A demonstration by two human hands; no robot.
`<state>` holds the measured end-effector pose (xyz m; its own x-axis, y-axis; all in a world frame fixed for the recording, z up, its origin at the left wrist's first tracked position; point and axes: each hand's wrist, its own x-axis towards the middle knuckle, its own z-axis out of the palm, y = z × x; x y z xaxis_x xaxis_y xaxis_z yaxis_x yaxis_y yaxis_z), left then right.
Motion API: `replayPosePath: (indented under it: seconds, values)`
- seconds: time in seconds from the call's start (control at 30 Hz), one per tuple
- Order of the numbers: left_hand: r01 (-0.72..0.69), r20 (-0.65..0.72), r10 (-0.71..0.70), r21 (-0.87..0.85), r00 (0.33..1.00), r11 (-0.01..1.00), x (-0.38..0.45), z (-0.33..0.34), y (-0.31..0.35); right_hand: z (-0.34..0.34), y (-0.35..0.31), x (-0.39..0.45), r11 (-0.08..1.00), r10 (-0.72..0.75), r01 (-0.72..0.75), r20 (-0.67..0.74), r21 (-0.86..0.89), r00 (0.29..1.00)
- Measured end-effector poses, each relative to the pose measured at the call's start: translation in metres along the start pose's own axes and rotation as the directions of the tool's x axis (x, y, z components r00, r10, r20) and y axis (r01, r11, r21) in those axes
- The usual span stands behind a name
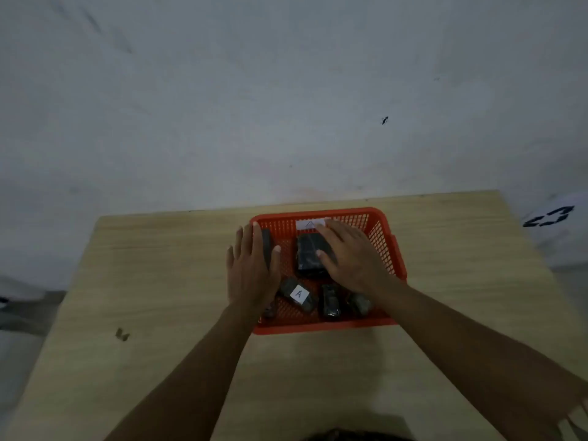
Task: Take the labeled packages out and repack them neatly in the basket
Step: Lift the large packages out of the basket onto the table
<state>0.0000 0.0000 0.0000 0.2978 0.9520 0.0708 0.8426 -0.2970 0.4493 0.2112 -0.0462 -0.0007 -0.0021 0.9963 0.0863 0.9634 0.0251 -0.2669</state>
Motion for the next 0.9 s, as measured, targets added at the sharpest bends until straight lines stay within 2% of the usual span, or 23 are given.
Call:
replayPosePath:
  seconds: [0.1, 0.27, 0.4, 0.53, 0.8, 0.9]
  values:
    - [0.098, 0.012, -0.097, -0.078, 0.995, 0.992, 0.003, 0.014, -0.017, 0.02, 0.005, 0.004, 0.999, -0.049, 0.049, 0.103, -0.006, 0.993]
    - [0.234, 0.064, -0.226, -0.241, 0.972, 0.942, 0.0, 0.034, -0.031, 0.049, 0.009, 0.014, 0.996, -0.032, 0.056, 0.326, -0.064, 0.945]
    - [0.357, 0.068, -0.355, -0.327, 0.932, 0.875, 0.005, 0.04, -0.036, 0.062, 0.01, 0.023, 0.994, -0.004, 0.048, 0.417, -0.094, 0.909]
    - [0.428, 0.049, -0.442, -0.357, 0.896, 0.83, 0.009, 0.041, -0.035, 0.07, 0.012, 0.031, 0.991, 0.006, 0.056, 0.458, -0.121, 0.889]
    - [0.428, 0.019, -0.446, -0.322, 0.895, 0.844, 0.007, 0.04, -0.035, 0.075, 0.012, 0.034, 0.963, -0.021, 0.143, 0.468, -0.227, 0.884]
    - [0.43, 0.025, -0.446, -0.324, 0.894, 0.843, 0.006, 0.041, -0.036, 0.074, 0.017, 0.027, 0.959, -0.096, 0.186, 0.375, -0.212, 0.922]
